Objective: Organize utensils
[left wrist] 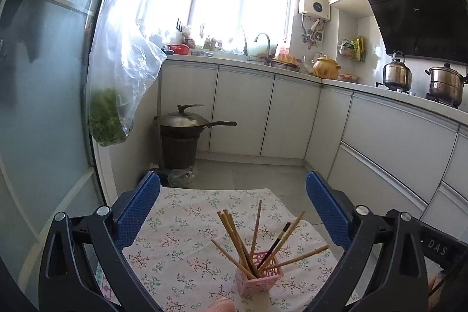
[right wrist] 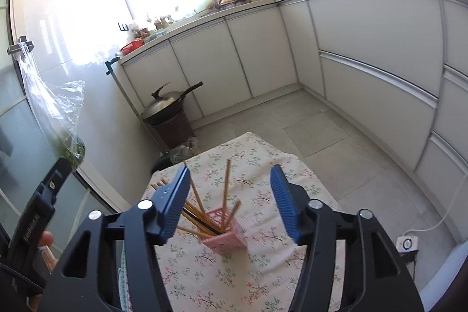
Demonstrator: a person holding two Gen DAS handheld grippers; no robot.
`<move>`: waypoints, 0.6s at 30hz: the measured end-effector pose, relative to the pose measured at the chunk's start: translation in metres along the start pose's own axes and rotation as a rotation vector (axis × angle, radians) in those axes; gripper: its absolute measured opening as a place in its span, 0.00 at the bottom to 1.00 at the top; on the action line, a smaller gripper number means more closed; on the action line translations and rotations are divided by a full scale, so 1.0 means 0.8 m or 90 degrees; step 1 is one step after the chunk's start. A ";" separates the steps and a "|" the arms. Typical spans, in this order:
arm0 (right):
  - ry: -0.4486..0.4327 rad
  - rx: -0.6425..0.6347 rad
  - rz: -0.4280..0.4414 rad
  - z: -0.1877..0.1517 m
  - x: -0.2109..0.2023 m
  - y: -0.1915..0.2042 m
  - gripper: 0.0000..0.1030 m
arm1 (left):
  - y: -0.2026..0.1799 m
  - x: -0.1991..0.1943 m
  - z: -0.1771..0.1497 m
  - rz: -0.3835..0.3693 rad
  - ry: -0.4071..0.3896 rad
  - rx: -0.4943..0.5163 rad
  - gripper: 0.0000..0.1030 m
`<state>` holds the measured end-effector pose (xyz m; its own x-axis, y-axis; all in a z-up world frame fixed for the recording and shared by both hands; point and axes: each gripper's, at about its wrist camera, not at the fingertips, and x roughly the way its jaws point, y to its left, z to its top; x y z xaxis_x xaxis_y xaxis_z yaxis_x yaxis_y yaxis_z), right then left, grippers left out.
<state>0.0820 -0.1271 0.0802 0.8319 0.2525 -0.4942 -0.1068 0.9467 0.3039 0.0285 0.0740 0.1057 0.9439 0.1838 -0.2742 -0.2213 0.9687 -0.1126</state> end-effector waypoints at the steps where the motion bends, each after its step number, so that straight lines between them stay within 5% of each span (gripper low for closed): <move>1: -0.003 0.001 -0.009 -0.006 -0.005 -0.003 0.73 | -0.005 -0.002 -0.006 0.018 0.011 0.010 0.93; 7: -0.027 -0.016 -0.056 -0.038 -0.023 -0.018 0.94 | -0.038 -0.005 -0.041 0.029 0.058 0.082 0.93; 13: -0.091 -0.050 -0.142 -0.045 -0.039 -0.026 0.94 | -0.052 -0.011 -0.048 0.034 0.048 0.093 0.93; 18: -0.069 -0.059 -0.160 -0.044 -0.031 -0.038 0.94 | -0.065 -0.005 -0.055 0.022 0.057 0.102 0.93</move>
<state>0.0453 -0.1552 0.0542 0.8915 -0.0108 -0.4529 0.0650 0.9924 0.1042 0.0255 0.0157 0.0704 0.9095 0.2085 -0.3596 -0.2044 0.9776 0.0499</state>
